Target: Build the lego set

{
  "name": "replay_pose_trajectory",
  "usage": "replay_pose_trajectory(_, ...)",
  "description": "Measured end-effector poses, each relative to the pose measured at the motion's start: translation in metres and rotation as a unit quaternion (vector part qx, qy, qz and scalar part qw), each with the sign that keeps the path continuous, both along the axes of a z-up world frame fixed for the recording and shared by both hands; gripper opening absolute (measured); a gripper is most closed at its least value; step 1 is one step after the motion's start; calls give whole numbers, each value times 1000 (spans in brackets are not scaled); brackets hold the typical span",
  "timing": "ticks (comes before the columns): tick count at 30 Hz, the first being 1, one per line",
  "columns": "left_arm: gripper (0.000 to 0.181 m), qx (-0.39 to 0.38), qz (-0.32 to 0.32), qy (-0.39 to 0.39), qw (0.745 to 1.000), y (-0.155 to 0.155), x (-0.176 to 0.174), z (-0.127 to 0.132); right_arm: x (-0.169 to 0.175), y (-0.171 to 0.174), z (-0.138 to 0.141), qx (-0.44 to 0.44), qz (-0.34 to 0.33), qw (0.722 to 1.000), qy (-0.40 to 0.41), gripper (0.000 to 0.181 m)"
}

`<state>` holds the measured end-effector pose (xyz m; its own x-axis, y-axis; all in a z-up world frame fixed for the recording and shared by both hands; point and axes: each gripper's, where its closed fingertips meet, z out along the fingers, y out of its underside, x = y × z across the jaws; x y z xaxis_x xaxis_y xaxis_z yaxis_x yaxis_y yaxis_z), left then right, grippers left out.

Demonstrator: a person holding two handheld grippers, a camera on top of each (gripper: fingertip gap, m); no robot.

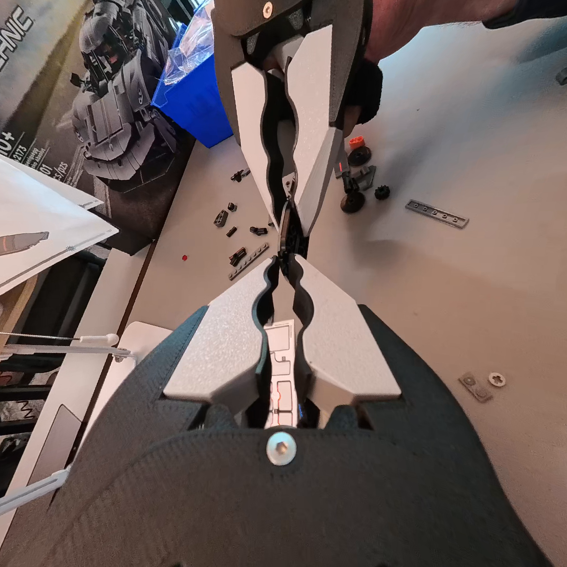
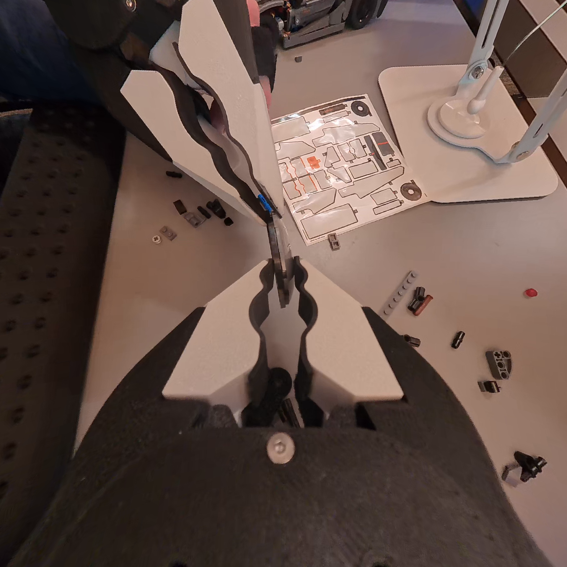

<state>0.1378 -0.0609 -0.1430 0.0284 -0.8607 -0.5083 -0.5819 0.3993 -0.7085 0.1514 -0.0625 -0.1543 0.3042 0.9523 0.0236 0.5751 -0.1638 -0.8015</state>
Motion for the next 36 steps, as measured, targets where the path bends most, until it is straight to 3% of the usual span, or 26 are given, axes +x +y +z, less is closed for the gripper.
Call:
replay_pose_trajectory(7, 13, 1, 4, -35, 999, 8, -1, 6, 2, 3, 9, 12, -5, 1000, 23, 10)
replay_pose_trajectory(16, 5, -61, -2, -37, 997, 7, -2, -2, 2, 3, 12, 17, -5, 999, 32, 10)
replay_pose_trajectory(28, 4, 8, -3, -2, 1000, 5, -1, -7, -3, 5, 7, 81, 1, 997, -17, 15)
replay_pose_trajectory(36, 3, 1, -1, -2, 1000, 6, -1, -7, -3, 7, 7, 131, 4, 990, -56, 11)
